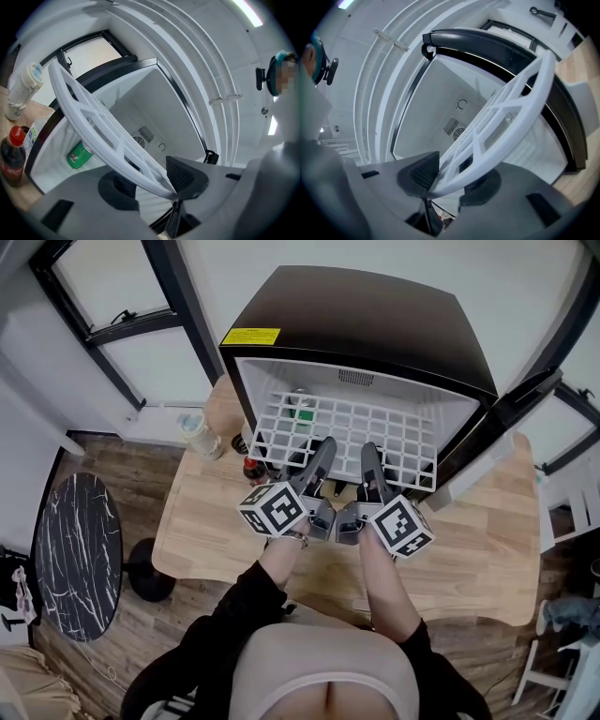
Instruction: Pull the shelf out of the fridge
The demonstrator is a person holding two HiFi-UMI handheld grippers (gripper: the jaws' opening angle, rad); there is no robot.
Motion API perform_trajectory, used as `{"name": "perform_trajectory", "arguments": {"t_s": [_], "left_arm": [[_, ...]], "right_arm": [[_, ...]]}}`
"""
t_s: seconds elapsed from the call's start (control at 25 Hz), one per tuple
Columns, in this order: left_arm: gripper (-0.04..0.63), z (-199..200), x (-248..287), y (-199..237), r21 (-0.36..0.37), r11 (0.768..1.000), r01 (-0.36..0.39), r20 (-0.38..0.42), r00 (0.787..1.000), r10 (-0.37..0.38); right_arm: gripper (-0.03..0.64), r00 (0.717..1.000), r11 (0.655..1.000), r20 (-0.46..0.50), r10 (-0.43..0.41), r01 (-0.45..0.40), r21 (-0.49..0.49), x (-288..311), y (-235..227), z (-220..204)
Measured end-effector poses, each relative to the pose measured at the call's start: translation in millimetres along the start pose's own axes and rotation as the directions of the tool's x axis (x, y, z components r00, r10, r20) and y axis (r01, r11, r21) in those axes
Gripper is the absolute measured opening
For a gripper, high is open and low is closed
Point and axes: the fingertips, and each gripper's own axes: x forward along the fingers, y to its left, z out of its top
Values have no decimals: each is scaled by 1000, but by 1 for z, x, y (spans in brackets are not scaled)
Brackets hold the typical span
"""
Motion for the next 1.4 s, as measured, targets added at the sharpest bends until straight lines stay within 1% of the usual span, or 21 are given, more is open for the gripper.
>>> {"name": "perform_trajectory", "arguments": {"t_s": [0.32, 0.48, 0.68, 1.4], "left_arm": [[181, -2, -5, -1, 14, 1000, -7, -10, 1000, 7], [180, -3, -9, -2, 22, 1000, -10, -11, 1000, 10], [178, -4, -11, -2, 18, 1000, -20, -11, 1000, 20], [172, -5, -19, -6, 6, 1000, -23, -18, 1000, 23]], "right_arm": [[148, 1000, 1000, -7, -6, 6, 11, -5, 0, -2], [146, 1000, 1000, -9, 5, -5, 19, -7, 3, -3], [144, 1000, 1000, -10, -10, 10, 23, -10, 0, -3], [137, 1000, 998, -21, 6, -5, 62, -17, 7, -6]]}}
